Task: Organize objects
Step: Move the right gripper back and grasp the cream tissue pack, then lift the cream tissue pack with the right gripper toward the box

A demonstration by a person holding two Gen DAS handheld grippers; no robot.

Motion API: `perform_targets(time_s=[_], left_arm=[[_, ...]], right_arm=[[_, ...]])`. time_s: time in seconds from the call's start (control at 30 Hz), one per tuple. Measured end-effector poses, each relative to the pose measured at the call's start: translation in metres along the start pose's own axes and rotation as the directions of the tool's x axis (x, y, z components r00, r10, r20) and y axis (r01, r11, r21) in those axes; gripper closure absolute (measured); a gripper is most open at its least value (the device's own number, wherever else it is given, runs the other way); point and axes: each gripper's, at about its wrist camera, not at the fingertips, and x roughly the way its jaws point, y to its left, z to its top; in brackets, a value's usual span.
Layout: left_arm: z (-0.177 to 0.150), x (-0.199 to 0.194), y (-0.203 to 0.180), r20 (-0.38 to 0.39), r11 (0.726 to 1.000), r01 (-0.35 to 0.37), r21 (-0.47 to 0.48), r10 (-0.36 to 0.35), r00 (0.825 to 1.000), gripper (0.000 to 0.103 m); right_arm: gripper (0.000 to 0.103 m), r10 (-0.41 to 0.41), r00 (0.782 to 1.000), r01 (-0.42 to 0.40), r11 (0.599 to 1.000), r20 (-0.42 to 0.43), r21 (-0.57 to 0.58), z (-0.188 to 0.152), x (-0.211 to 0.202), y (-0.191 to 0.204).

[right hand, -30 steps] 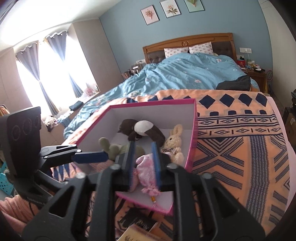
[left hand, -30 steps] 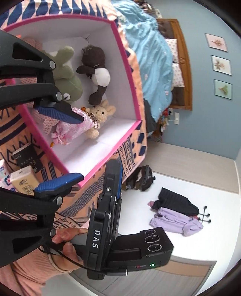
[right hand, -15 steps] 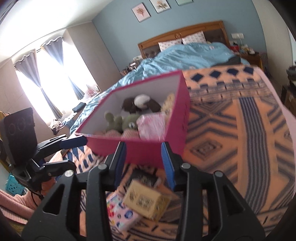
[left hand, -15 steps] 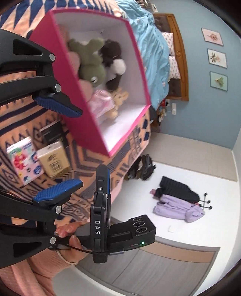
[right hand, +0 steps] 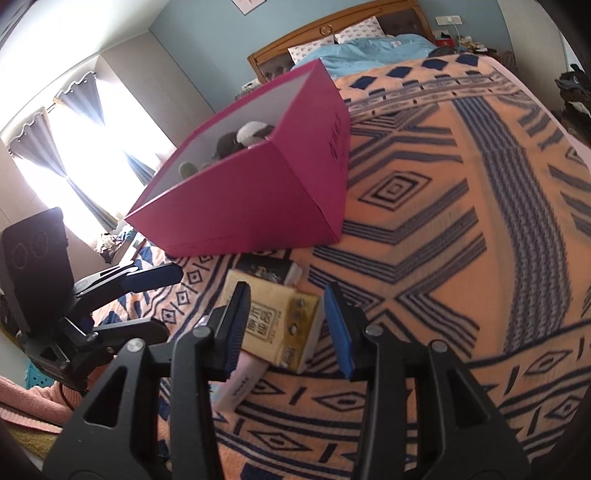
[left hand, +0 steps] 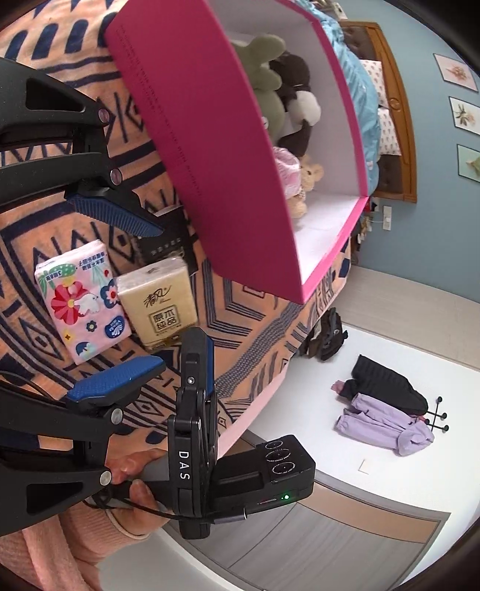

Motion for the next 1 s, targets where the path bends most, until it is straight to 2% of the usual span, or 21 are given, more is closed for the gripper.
perform_targets(time_s=[0.2,0.53,0.83,1.0], left_arm=[[-0.003,0.009,-0.003,-0.037,1.000,-0.001,-0.006,0.001,0.999,0.042],[-0.005,0.026,0.002,-0.093,0.999,0.008,-0.050,-0.013,0.996,0.060],[-0.005,0.034,0.001,-0.108,0.996,0.043,-0.073,-0.051,0.993,0.065],[-0.005,0.032,-0.002,-0.102,0.996,0.055,-0.068,-0.062,0.993,0.065]], right_arm=[[0.059,-0.006,1.000,0.007,1.000,-0.010,0.029,-0.008,0.003,-0.008],[0.059,0.011,1.000,-0.010,0.999,-0.026,0.036,-0.013,0.008,-0.009],[0.059,0.025,0.999,-0.024,0.999,-0.040,0.028,-0.015,0.014,-0.005],[0.060,0.005,0.999,-0.004,1.000,-0.035,0.014,-0.015,0.012,-0.001]])
